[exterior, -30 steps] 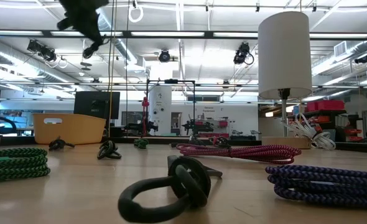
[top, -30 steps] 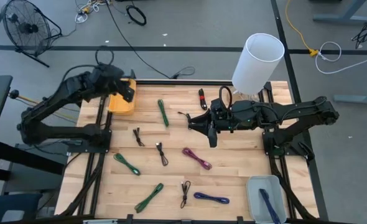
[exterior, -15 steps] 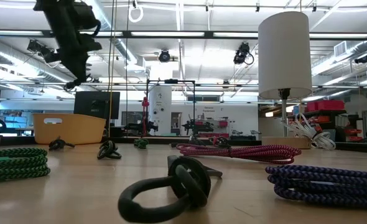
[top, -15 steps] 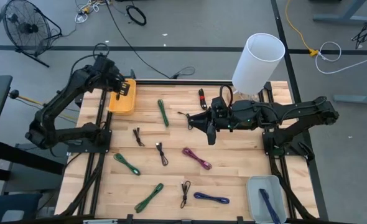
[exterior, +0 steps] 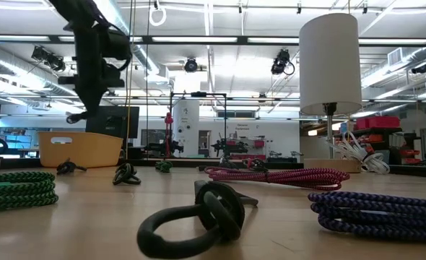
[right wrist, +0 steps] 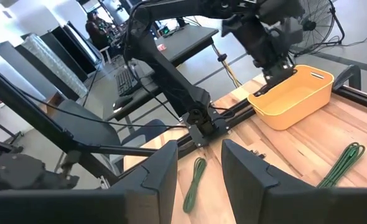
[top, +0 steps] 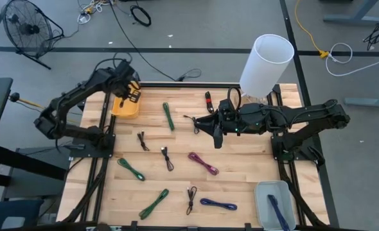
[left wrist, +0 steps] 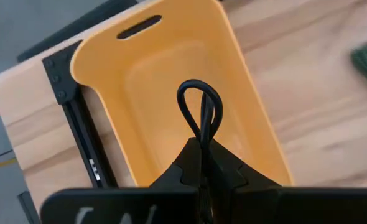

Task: Pick & Place USB Port
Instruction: Put the black charger cable into the yellow bin, then put the green charger cable into the gray bin

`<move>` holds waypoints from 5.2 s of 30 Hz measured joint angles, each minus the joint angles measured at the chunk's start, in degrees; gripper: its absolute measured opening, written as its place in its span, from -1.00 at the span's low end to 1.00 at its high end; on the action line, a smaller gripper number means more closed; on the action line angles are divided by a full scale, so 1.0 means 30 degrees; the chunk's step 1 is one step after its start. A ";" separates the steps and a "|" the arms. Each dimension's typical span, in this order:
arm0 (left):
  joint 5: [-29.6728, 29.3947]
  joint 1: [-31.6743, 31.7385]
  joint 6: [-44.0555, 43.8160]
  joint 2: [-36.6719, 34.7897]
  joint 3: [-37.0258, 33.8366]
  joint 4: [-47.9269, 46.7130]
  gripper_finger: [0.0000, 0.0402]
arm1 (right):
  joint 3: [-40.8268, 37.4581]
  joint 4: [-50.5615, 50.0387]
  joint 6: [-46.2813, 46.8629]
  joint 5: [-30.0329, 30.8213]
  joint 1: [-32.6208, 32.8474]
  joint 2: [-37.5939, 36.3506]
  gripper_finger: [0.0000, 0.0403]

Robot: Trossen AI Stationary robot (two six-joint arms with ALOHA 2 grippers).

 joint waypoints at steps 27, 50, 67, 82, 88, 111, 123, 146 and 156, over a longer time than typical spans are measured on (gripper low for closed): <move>0.0086 0.1555 0.0040 0.3708 0.0007 0.2427 -0.92 | 0.0000 -0.0117 0.0081 -0.0109 0.0160 -0.0007 -0.39; 0.4097 0.1500 0.0929 0.2003 0.0007 0.1860 0.05 | 0.0000 -0.0124 -0.0060 -0.0077 0.0160 -0.0007 -0.39; 0.6376 -0.6365 -0.7381 0.1199 0.0029 0.4401 0.03 | 0.0000 -0.0117 -0.0236 0.0163 0.0168 -0.0007 -0.39; 0.7653 -0.7787 -1.2435 0.6213 0.0015 0.7676 0.03 | 0.0000 -0.0110 -0.0756 -0.0648 0.0168 -0.0007 -0.39; 0.7216 -0.7944 -1.3195 0.7817 0.0022 0.7971 0.03 | 0.0000 -0.0110 -0.0993 -0.0663 0.0168 -0.0007 -0.39; 0.6790 -0.8410 -1.2618 1.0746 0.0044 0.9614 -0.79 | 0.0000 -0.0151 -0.1243 -0.0656 0.0168 -0.0007 -0.39; 0.8731 -0.8582 -1.0612 0.9292 -0.0095 0.9585 -0.89 | 0.0000 -0.0150 -0.1442 -0.0626 0.0160 -0.0007 -0.39; 0.8407 -1.4410 -0.8564 -0.5890 0.0007 1.8949 -0.90 | 0.0007 -0.0132 -0.1442 -0.0612 0.0153 -0.0007 -0.39; 0.5782 -1.8234 -0.8653 -0.4064 0.0000 2.1275 -0.90 | 0.0007 0.0027 -0.1454 -0.0612 0.0153 -0.0007 -0.39</move>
